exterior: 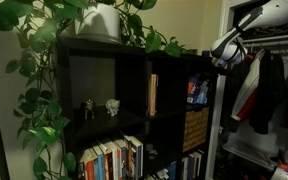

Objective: Pick up the orange book from the top right compartment of the book shelf and put it in the top middle compartment of the book shelf.

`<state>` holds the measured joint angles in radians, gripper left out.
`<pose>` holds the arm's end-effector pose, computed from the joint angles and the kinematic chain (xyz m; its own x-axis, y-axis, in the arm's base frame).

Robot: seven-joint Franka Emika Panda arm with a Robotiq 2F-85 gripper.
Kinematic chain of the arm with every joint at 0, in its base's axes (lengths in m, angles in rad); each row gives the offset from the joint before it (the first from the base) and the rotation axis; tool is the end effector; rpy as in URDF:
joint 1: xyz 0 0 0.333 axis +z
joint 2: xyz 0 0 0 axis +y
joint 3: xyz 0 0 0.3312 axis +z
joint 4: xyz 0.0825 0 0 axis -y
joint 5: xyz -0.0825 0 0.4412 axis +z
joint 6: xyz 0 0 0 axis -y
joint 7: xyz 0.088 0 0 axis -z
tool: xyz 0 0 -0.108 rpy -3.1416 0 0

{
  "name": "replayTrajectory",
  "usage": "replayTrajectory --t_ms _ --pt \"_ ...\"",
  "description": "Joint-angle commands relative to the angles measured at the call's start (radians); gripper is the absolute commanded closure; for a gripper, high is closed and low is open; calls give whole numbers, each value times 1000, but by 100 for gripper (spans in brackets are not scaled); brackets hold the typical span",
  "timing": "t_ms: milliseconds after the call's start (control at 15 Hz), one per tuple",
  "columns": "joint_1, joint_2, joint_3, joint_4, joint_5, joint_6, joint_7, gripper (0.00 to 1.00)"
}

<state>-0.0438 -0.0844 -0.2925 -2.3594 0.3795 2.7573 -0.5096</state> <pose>0.5331 -0.2033 0.3877 0.8537 -0.1479 0.4993 -0.1309 -0.9890 -0.0692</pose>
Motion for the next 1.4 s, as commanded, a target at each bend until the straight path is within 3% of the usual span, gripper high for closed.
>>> replayTrajectory --t_ms 0,67,400,667,1067,1333 --pt "32 37 -3 4 181 104 -106 0" --pt "13 27 0 2 103 58 -52 0" --pt "19 45 2 6 138 70 -80 0" --pt "37 77 12 33 305 85 -164 0" --pt "32 143 40 110 590 79 -423 0" --pt "24 163 46 132 706 90 -592 0"
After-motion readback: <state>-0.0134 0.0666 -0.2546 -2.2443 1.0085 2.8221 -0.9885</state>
